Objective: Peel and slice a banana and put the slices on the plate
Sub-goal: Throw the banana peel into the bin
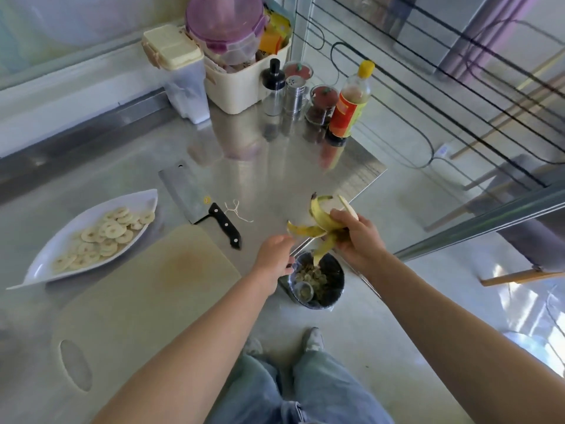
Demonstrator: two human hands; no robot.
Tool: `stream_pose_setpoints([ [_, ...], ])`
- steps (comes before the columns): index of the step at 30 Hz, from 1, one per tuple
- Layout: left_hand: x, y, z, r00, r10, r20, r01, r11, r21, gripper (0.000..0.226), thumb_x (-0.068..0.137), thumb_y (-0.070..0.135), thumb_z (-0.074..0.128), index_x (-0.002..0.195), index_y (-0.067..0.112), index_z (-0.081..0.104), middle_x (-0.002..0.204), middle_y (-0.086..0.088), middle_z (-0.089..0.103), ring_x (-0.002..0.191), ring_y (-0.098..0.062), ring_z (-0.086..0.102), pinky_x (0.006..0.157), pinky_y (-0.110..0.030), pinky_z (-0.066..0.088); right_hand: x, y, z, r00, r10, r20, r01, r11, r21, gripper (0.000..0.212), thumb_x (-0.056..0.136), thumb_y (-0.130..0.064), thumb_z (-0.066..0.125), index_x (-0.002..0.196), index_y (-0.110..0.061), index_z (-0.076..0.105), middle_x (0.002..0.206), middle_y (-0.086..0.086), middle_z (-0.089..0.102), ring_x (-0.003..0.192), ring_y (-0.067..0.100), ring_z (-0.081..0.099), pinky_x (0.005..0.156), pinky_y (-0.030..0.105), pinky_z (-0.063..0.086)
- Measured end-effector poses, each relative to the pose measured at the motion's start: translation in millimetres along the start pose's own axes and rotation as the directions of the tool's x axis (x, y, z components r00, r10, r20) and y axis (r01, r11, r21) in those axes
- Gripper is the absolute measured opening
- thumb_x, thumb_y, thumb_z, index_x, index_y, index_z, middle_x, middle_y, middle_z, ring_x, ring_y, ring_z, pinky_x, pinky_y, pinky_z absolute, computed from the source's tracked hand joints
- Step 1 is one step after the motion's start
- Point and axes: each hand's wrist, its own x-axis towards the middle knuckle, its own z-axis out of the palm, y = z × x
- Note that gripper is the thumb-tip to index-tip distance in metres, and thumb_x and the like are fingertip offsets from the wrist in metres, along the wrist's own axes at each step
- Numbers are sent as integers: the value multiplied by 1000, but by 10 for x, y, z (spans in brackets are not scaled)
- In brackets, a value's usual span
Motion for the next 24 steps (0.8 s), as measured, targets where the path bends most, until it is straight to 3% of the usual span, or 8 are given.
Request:
stream_pose_setpoints([
  [2, 32, -30, 197, 999, 11, 51, -13, 1000, 25, 7, 96, 24, 51, 97, 19, 56, 82, 0, 49, 72, -16, 54, 68, -29, 48, 43, 5, -247, 998, 21, -61, -24, 998, -53, 14, 81, -8, 69, 91, -4, 61, 76, 9, 58, 67, 21, 58, 66, 35, 48],
  [5, 119, -130, 455, 997, -24, 79, 17, 996, 84, 6, 94, 20, 52, 93, 16, 57, 79, -1, 51, 65, -15, 53, 61, -25, 44, 128, 48, -526, 990, 71, -121, -92, 980, -178, 34, 81, -11, 70, 110, 0, 59, 83, 10, 60, 68, 18, 59, 55, 26, 51],
  [8, 234, -249, 629, 997, -52, 57, 43, 987, 153, 14, 95, 16, 49, 82, 18, 54, 73, 0, 52, 63, -15, 50, 60, -25, 42, 295, 151, -705, 980, 103, -170, -148, 948, -281, 31, 82, -19, 72, 104, -4, 57, 78, 7, 58, 62, 16, 57, 49, 23, 48],
  [12, 382, -332, 743, 999, -39, 2, 38, 966, 256, 17, 93, 15, 47, 76, 18, 48, 71, -4, 48, 71, -20, 45, 68, -32, 37, 573, 301, -841, 963, 156, -221, -229, 904, -362, 41, 79, -27, 75, 108, -7, 53, 91, 7, 58, 78, 19, 59, 74, 38, 56],
  [17, 499, -360, 802, 1000, 3, -26, 6, 938, 347, 7, 77, 25, 47, 71, 27, 47, 79, -7, 49, 73, -17, 42, 71, -31, 32, 756, 444, -988, 940, 277, -197, -340, 770, -540, 44, 80, -26, 74, 112, -7, 52, 111, 9, 56, 104, 24, 56, 93, 47, 50],
  [19, 534, -371, 809, 999, 28, -29, -16, 932, 361, 12, 84, 21, 47, 89, 26, 57, 86, -6, 53, 76, -21, 47, 73, -32, 38, 770, 455, -1014, 951, 247, -187, -310, 770, -558, 45, 82, -21, 72, 121, -9, 53, 115, 11, 56, 104, 25, 57, 95, 46, 50],
  [21, 553, -365, 799, 997, 32, -68, -4, 930, 368, 18, 92, 21, 49, 105, 19, 62, 101, -7, 63, 93, -28, 59, 83, -35, 47, 769, 404, -987, 976, 180, -124, -219, 793, -569, 40, 85, -13, 67, 123, -9, 54, 111, 10, 59, 94, 22, 60, 92, 41, 53],
  [24, 510, -301, 781, 990, 98, -99, -54, 925, 375, 13, 93, 28, 51, 94, 19, 61, 105, -11, 68, 101, -31, 63, 90, -42, 49, 733, 251, -821, 991, 131, 33, -86, 799, -596, 26, 87, -5, 60, 113, -6, 60, 97, 13, 65, 83, 20, 62, 79, 32, 54],
])
